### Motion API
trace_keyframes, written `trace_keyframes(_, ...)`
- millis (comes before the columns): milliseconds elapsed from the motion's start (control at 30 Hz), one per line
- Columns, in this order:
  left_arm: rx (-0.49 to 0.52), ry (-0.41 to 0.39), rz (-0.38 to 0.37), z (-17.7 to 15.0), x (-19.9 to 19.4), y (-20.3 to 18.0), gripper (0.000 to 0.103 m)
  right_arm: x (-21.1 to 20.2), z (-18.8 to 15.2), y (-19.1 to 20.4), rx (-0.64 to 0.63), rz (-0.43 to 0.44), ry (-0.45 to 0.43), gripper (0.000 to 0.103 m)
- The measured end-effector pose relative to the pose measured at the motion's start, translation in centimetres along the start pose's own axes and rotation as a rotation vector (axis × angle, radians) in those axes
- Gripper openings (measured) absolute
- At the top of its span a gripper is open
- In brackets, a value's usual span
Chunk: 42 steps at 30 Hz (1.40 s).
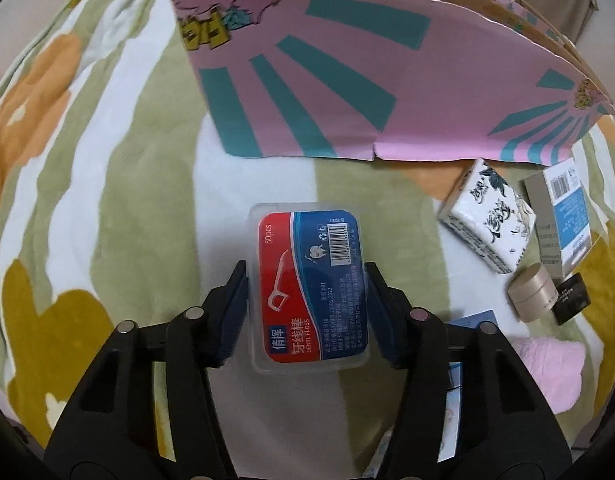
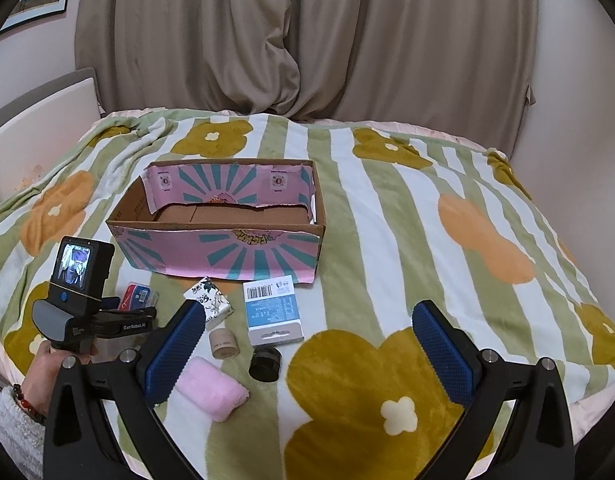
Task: Organize objects
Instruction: 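Grasp the red-blue floss pack with the left gripper and lift it, then hold the floss pack up while the right gripper grasps the white-blue SUPER DEER box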
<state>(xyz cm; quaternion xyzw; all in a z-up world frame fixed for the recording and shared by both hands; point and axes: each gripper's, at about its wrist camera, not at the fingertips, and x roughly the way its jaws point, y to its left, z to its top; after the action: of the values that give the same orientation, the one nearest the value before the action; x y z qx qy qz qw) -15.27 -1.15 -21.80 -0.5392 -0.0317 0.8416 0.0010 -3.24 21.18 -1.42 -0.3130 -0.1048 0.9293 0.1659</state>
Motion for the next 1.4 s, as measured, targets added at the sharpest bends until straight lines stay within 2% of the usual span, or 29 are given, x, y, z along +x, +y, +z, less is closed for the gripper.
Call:
trace_keyframes(233, 0.004, -0.023, -0.006, -0.1, -0.3, -0.3, 0.051, 0.0, -0.1, -0.3, 0.008, 0.0, 0.003, 0.103)
trace_keyframes(533, -0.005, -0.126, -0.027, 0.6, -4.2, 0.1, 0.051, 0.1, -0.2, -0.3, 0.011, 0.004, 0.003, 0.103)
trace_keyframes(733, -0.017, -0.25, -0.035, 0.9, -9.5, 0.9, 0.051, 0.2, -0.3, -0.3, 0.016, 0.007, 0.003, 0.103)
trace_keyframes(1067, -0.027, -0.529, -0.013, -0.3, -22.5, 0.4, 0.051, -0.2, -0.3, -0.2, 0.027, 0.007, -0.006, 0.103)
trace_keyframes(1267, -0.031, -0.593, -0.001, -2.0, -27.0, -0.1, 0.051, -0.4, -0.3, 0.0, 0.031, 0.008, -0.011, 0.103)
trace_keyframes(1400, -0.032, -0.618, 0.013, -3.2, -28.2, -0.2, 0.051, -0.4, -0.3, 0.0, 0.033, 0.008, -0.013, 0.103)
